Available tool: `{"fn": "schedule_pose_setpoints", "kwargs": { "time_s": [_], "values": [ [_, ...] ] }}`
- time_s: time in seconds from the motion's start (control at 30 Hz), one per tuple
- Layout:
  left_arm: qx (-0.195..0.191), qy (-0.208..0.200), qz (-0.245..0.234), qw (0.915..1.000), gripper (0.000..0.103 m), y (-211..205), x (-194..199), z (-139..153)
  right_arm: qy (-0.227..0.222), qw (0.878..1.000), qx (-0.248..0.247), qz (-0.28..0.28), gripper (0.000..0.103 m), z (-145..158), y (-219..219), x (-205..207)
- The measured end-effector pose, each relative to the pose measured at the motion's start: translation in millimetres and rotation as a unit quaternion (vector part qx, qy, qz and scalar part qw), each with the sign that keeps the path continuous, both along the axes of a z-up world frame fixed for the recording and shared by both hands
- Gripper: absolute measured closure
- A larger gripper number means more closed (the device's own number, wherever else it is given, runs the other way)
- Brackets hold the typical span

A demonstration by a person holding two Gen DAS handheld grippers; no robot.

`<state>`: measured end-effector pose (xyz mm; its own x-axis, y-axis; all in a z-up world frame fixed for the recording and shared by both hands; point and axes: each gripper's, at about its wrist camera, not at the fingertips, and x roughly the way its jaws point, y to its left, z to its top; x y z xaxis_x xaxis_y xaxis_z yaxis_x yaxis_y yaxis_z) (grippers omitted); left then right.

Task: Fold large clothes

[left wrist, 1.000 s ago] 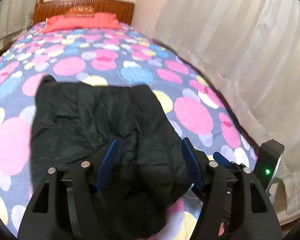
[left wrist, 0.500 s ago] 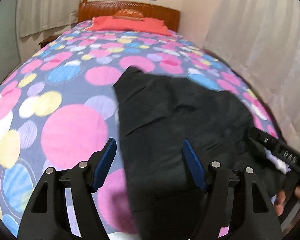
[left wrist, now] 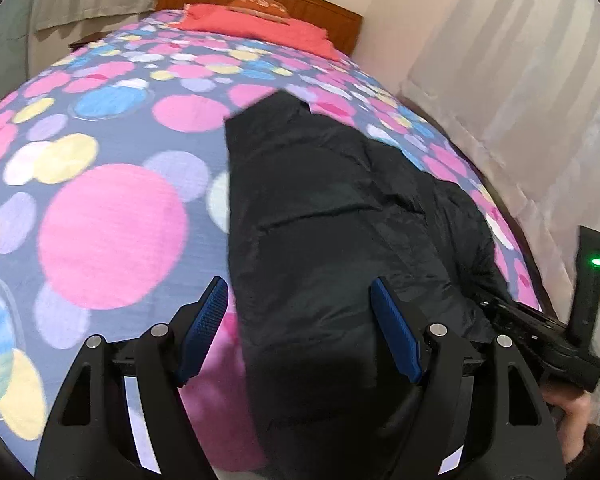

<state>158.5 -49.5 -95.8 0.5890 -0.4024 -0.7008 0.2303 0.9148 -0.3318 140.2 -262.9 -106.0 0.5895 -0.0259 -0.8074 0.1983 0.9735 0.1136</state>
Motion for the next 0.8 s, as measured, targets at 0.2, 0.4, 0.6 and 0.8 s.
{"fn": "schedule_pose_setpoints", "kwargs": {
  "time_s": [0.2,0.4,0.6,0.8],
  "values": [
    [0.031,-0.002,-0.009,0.9995,0.032,-30,9,-26,0.011,1.0,-0.005,-0.009,0.096,-31,-9,9],
    [0.052,-0.018,-0.007,0.9985,0.032,-36,10,-33,-0.008,1.0,0.001,-0.016,0.096,-40,-9,7],
    [0.042,-0.023,-0.007,0.9989,0.033,-27,6,-20,-0.012,0.999,0.028,-0.017,0.089,-28,-18,0],
    [0.031,-0.04,0.004,0.9987,0.033,-11,4,9,-0.016,0.999,-0.005,-0.036,0.076,19,-17,-19]
  ]
}}
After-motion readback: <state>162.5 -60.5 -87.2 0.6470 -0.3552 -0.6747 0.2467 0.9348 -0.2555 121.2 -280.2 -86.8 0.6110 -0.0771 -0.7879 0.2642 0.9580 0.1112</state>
